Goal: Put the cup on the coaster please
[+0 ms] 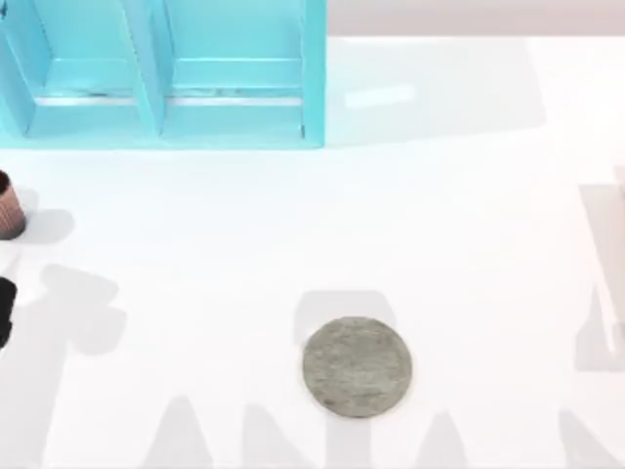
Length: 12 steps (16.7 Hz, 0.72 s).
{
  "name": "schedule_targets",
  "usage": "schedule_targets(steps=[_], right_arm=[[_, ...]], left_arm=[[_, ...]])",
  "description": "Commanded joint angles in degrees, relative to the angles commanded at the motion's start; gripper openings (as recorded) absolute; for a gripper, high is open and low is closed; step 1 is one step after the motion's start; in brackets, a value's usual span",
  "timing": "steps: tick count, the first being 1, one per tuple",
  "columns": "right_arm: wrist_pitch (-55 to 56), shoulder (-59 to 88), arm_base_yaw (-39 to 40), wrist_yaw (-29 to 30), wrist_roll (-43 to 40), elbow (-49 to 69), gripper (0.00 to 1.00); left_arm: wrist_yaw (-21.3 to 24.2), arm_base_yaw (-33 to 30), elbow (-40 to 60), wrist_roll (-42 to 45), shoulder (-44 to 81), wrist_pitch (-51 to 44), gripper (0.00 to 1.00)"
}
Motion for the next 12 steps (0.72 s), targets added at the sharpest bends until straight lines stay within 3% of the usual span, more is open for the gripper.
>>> schedule_targets(steps=[12], right_arm=[[0.0,0.0,0.0,0.0,0.0,0.0,1.0]], left_arm=[[0.1,3.7,59.0,51.4,63.4,-42.4,1.0]])
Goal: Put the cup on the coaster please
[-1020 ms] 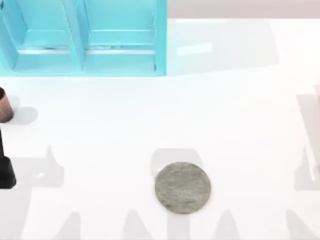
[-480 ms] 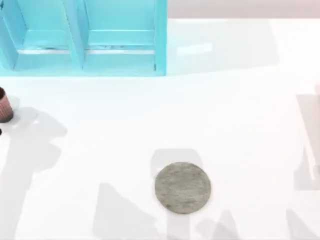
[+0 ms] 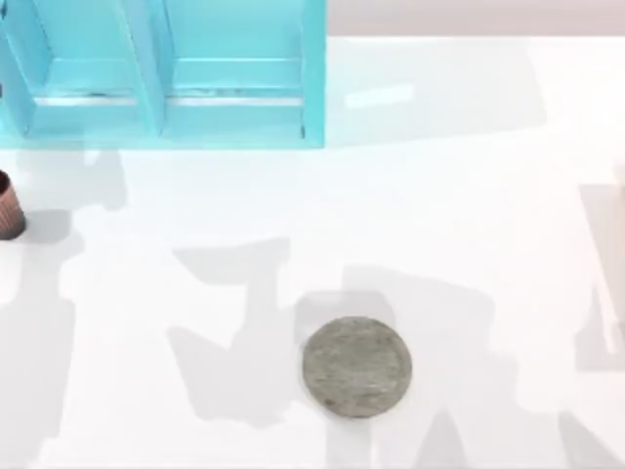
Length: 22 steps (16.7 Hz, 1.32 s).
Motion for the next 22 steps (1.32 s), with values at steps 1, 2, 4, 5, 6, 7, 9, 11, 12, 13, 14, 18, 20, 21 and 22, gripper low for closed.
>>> schedule_targets(steps=[1,2,4,5,6,7,9,11,12,13,14,18,20,21,22], right_arm=[[0.0,0.0,0.0,0.0,0.0,0.0,1.0],[0.0,0.0,0.0,0.0,0.0,0.0,1.0],[0.0,0.0,0.0,0.0,0.0,0.0,1.0],[0.0,0.0,0.0,0.0,0.0,0.0,1.0],[0.0,0.0,0.0,0.0,0.0,0.0,1.0],[0.0,0.0,0.0,0.0,0.0,0.0,1.0],[0.0,0.0,0.0,0.0,0.0,0.0,1.0],[0.0,0.0,0.0,0.0,0.0,0.0,1.0],[0.0,0.0,0.0,0.0,0.0,0.0,1.0],[0.0,0.0,0.0,0.0,0.0,0.0,1.0],[0.0,0.0,0.0,0.0,0.0,0.0,1.0],[0.0,0.0,0.0,0.0,0.0,0.0,1.0],[0.0,0.0,0.0,0.0,0.0,0.0,1.0],[0.0,0.0,0.0,0.0,0.0,0.0,1.0],[0.0,0.0,0.0,0.0,0.0,0.0,1.0]], left_arm=[[0.0,0.4,4.6,3.7,4.9,-3.1,1.0],[-0.1,0.8,8.9,7.1,9.5,-6.0,1.0],[-0.2,1.5,16.7,13.2,17.8,-11.2,1.0],[-0.2,1.8,20.1,15.8,21.5,-13.4,1.0],[-0.2,2.1,23.1,18.1,24.7,-15.3,1.0],[-0.3,2.3,25.6,19.9,27.4,-16.9,1.0],[-0.3,2.7,29.0,22.5,31.1,-19.1,1.0],[-0.3,2.8,30.3,23.4,32.5,-20.0,1.0],[-0.3,2.8,30.3,23.4,32.5,-20.0,1.0],[-0.3,2.8,30.3,23.4,32.5,-20.0,1.0],[-0.3,2.8,30.3,23.4,32.5,-20.0,1.0],[-0.3,2.7,28.0,23.3,32.8,-17.7,1.0],[-0.3,2.7,24.1,23.3,33.1,-13.4,1.0],[-0.3,2.7,21.9,23.4,33.4,-10.8,1.0],[-0.3,2.8,19.7,23.4,33.6,-8.0,1.0]])
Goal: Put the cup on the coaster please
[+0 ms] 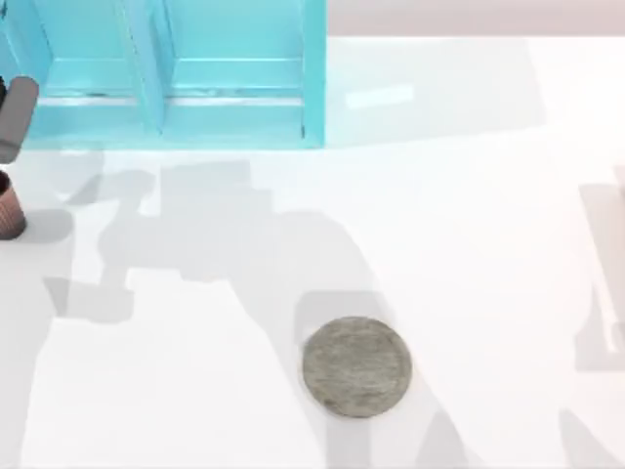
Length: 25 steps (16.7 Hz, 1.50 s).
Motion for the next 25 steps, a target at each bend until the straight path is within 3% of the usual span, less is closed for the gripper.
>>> schedule_targets(steps=[4,9,22,25], right_arm=[[0.0,0.0,0.0,0.0,0.0,0.0,1.0],[0.0,0.0,0.0,0.0,0.0,0.0,1.0],[0.0,0.0,0.0,0.0,0.0,0.0,1.0],[0.0,0.0,0.0,0.0,0.0,0.0,1.0]], left_arm=[[0.0,0.2,-7.9,0.2,1.1,8.7,1.0],[0.0,0.2,-8.6,0.2,1.2,9.5,1.0],[0.0,0.2,-8.6,0.2,1.2,9.5,0.02],[0.0,0.2,-8.6,0.2,1.2,9.5,0.0]])
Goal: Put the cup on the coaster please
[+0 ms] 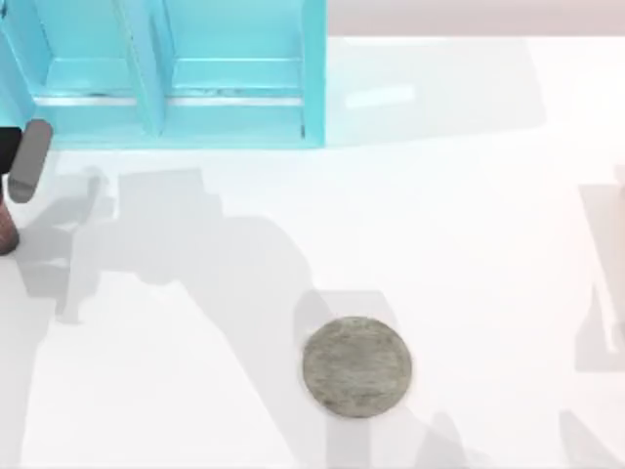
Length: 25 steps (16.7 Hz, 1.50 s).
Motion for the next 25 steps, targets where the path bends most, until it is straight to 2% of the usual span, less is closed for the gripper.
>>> schedule_targets(steps=[8,12,18,25], right_arm=[[0.0,0.0,0.0,0.0,0.0,0.0,1.0],[0.0,0.0,0.0,0.0,0.0,0.0,1.0],[0.0,0.0,0.0,0.0,0.0,0.0,1.0],[0.0,0.0,0.0,0.0,0.0,0.0,1.0]], left_arm=[[0.0,-0.3,0.1,-0.3,0.0,-0.1,0.0],[0.0,-3.2,1.0,-6.3,0.6,-1.1,0.0],[0.3,-12.4,3.5,-27.3,1.6,-3.8,0.0],[0.7,-26.5,6.4,-63.8,1.5,-7.4,0.0]])
